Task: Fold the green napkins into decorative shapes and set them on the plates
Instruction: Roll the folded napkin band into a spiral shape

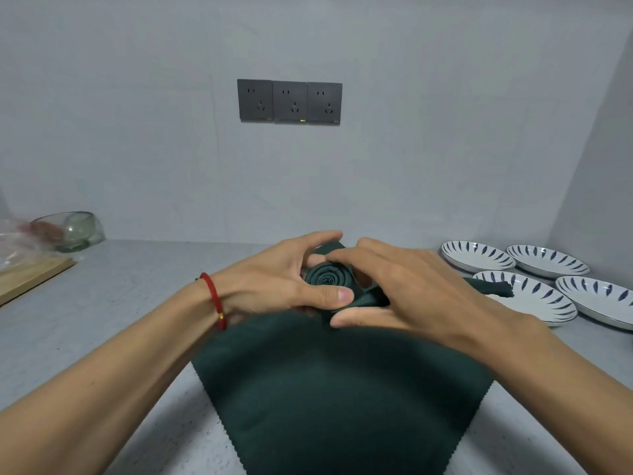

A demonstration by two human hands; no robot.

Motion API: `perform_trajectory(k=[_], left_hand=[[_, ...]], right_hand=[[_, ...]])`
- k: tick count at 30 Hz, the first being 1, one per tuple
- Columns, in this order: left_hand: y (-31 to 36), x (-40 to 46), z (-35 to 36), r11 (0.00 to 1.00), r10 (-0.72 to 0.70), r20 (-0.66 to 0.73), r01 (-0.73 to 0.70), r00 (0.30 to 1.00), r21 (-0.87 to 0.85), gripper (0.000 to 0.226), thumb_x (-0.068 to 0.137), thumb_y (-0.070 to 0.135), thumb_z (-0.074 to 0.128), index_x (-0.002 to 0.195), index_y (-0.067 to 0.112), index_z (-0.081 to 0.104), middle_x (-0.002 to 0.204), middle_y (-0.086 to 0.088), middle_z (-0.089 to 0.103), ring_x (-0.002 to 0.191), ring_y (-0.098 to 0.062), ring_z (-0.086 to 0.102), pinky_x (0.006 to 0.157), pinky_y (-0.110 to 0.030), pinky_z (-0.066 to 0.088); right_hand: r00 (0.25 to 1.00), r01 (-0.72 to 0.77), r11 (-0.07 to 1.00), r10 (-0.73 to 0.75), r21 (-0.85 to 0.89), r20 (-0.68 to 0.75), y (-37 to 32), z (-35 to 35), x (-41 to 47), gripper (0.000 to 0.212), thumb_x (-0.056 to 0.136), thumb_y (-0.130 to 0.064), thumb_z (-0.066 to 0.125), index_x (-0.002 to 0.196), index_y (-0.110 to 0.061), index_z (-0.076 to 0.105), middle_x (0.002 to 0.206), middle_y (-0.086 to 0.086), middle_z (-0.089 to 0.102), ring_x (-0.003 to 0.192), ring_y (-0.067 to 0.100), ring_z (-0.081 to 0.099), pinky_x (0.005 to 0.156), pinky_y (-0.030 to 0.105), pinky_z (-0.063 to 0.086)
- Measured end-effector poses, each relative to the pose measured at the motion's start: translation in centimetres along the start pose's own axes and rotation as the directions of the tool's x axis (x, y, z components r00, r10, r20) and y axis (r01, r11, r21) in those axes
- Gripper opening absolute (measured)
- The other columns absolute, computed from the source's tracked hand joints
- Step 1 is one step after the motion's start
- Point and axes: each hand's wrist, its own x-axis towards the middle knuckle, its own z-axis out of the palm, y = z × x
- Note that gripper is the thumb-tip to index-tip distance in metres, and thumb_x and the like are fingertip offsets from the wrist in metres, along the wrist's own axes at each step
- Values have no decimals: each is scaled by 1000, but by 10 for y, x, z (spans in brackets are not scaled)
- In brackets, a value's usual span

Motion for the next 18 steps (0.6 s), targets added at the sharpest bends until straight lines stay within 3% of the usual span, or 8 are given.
perform_trajectory(k=[3, 5, 7, 9, 12, 15, 18], left_hand=[[-1, 1, -2, 998, 24, 86, -29, 996, 52, 75, 85, 21, 79, 149, 24, 40, 127, -6, 67, 118, -31, 64, 102, -55, 50], [-3, 0, 0, 997, 67, 100, -70, 993, 31, 54, 89, 22, 74, 139, 21, 51, 125, -7, 68, 117, -28, 65, 104, -45, 51], [-4, 0, 11, 994, 77, -34, -74, 996, 78, 41, 87, 40, 75, 121, 22, 62, 110, -1, 73, 102, -18, 70, 93, -37, 57], [-5, 1, 24, 966, 103, -172, -57, 980, 251, 44, 77, 59, 73, 99, 21, 66, 84, 4, 72, 76, -13, 67, 73, -39, 56], [-4, 4, 30, 975, 124, -195, -83, 973, 205, 41, 76, 50, 69, 85, 11, 66, 67, 3, 59, 62, -14, 52, 62, -41, 44], [0, 7, 16, 981, 98, -16, -93, 995, 170, 28, 86, 34, 73, 106, 15, 69, 88, 3, 71, 80, -11, 65, 74, -30, 50], [-4, 10, 6, 984, 15, 45, -22, 999, 177, 95, 74, 49, 81, 152, 23, 33, 122, 6, 68, 107, -8, 67, 96, -29, 51]], right_hand=[[998, 26, 999, -28, -31, -48, -3, 4, 0, 66, 84, -79, 46, 134, -37, 51, 100, -21, 34, 77, -5, 34, 54, 7, 21], [992, 18, 999, -22, -33, -123, -3, 5, 1, 63, 81, -78, 48, 122, -31, 59, 94, -20, 38, 68, -1, 38, 52, 12, 27], [978, -13, 997, -2, -74, -207, -2, 7, 2, 63, 79, -78, 50, 109, -24, 61, 87, -16, 49, 56, 10, 47, 45, 27, 37], [967, -28, 987, -12, -155, -255, -3, 9, 4, 61, 75, -75, 55, 98, -18, 58, 84, -6, 56, 49, 25, 49, 43, 32, 36], [970, -45, 979, -6, -201, -244, -7, 9, 7, 67, 72, -82, 54, 93, -18, 53, 82, -4, 54, 47, 27, 46, 43, 30, 31], [989, 5, 990, -25, -138, -143, -6, 5, 5, 75, 72, -89, 44, 110, -26, 56, 92, -14, 52, 55, 12, 45, 44, 27, 30], [991, 43, 997, -50, -62, -126, -6, 4, 2, 69, 74, -84, 50, 120, -34, 59, 93, -24, 28, 67, 1, 33, 49, 9, 16]])
